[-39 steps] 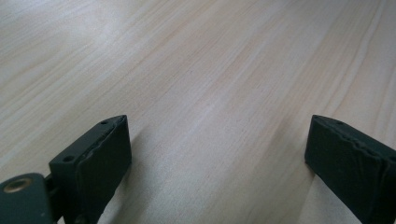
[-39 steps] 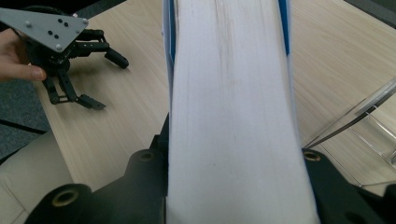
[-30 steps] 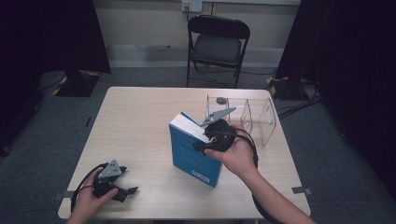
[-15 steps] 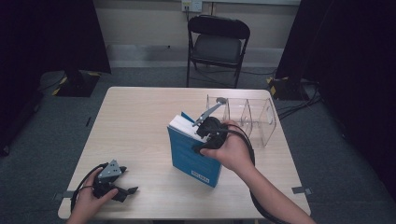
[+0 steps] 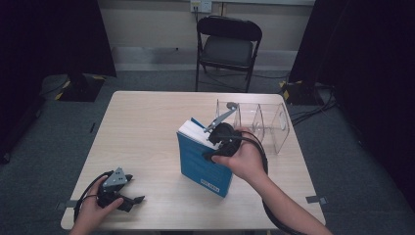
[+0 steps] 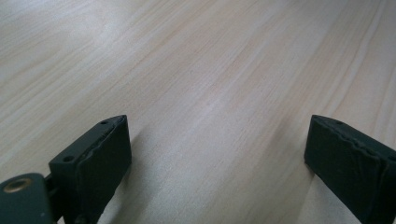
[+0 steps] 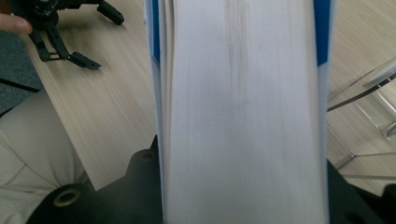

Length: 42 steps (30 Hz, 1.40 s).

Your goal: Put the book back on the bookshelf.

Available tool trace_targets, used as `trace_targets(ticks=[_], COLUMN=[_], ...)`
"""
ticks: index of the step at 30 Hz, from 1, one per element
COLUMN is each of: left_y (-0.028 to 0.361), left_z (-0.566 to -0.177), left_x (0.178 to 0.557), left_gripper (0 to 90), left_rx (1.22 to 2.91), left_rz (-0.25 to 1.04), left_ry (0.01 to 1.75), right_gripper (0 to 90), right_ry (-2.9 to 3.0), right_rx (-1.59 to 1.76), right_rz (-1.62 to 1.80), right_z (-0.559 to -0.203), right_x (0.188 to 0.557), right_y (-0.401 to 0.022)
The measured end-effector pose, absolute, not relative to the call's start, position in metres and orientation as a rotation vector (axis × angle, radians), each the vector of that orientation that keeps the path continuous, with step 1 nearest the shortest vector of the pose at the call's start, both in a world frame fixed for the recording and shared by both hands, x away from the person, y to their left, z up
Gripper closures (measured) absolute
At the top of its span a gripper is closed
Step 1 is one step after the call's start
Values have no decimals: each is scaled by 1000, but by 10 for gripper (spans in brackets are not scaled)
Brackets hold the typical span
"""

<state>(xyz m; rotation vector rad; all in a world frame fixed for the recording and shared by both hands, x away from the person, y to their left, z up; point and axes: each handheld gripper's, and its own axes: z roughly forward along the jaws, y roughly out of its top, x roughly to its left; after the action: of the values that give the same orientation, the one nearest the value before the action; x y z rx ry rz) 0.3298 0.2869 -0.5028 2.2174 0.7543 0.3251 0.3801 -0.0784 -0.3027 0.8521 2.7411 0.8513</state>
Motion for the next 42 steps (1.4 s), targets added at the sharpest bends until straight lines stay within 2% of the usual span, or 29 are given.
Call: trace_targets(ticks=[14,42], left_y=[287,287], left_z=[-503,-503], left_x=[330,330], left_gripper=[71,71], left_rx=[2217,2217], left_rz=[330,330], left_ry=[755,755], right_gripper=[618,618], right_ry=[2680,2546], right_rx=[941,1200], right_rz=[857,829], right_z=[-281,-280], right_x=[379,393], right_y=[-107,-156])
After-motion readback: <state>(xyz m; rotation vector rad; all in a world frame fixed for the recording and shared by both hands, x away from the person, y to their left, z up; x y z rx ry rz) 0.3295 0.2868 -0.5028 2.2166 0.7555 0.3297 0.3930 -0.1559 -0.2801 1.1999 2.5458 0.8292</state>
